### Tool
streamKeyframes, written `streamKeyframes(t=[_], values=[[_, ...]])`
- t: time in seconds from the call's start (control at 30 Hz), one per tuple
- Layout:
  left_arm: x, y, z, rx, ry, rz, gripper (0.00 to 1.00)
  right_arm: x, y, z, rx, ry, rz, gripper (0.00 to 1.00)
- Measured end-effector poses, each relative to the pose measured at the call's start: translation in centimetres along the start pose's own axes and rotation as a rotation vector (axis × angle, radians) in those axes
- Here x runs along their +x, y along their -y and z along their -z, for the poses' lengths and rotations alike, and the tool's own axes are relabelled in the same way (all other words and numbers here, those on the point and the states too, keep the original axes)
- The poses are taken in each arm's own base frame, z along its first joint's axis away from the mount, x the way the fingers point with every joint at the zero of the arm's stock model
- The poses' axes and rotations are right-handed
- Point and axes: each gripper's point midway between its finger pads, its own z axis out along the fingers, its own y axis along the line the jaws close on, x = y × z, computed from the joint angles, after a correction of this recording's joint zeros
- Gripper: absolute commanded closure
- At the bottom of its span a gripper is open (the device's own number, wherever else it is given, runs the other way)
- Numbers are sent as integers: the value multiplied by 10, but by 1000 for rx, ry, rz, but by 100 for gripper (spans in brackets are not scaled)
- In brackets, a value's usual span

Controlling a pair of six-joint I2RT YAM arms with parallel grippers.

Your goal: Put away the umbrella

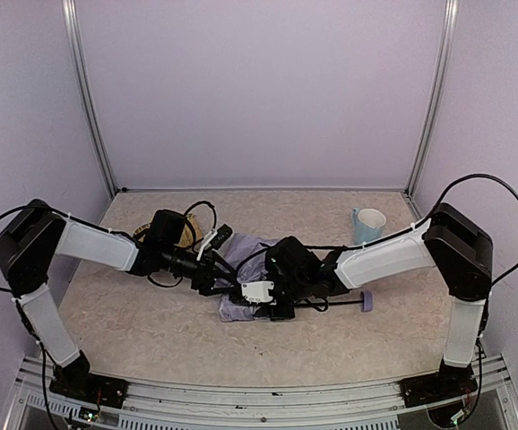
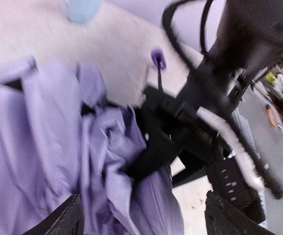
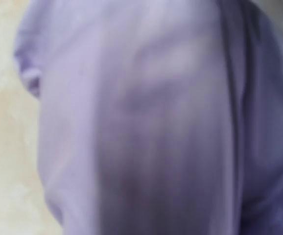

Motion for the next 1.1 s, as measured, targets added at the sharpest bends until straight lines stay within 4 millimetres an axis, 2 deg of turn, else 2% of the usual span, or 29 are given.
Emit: streamKeyframes(t=[0.07,0.1,0.2,0.3,0.4,0.47,0.57,0.67,0.73,0.77,0.87,0.97,1.1], values=[[-24,7,18,-62,108,-112,18,0,-2,1,-20,1,-25,74],[-37,17,29,-90,178,-191,19,0,-2,1,-30,-3,-46,75],[-54,48,52,-129,311,-365,26,1,-5,4,-81,-10,-98,76],[-47,73,56,-187,341,-517,31,3,-11,9,-170,-14,-164,76],[-35,97,43,-235,299,-664,31,4,-22,16,-297,-7,-238,76],[-26,111,34,-246,260,-752,27,5,-31,22,-381,5,-284,77],[-12,124,23,-241,200,-856,14,6,-47,31,-516,20,-358,77],[6,125,5,-226,99,-905,10,4,-54,33,-605,32,-412,77],[18,117,-12,-224,11,-922,7,2,-54,32,-653,44,-450,77],[23,113,-19,-225,-25,-926,3,3,-53,32,-673,49,-470,77],[42,94,-40,-238,-141,-936,1,2,-49,32,-729,68,-522,77],[61,72,-48,-282,-234,-943,1,3,-48,33,-777,89,-556,76],[56,52,-56,-379,-268,-990,8,3,-47,34,-813,114,-577,76]])
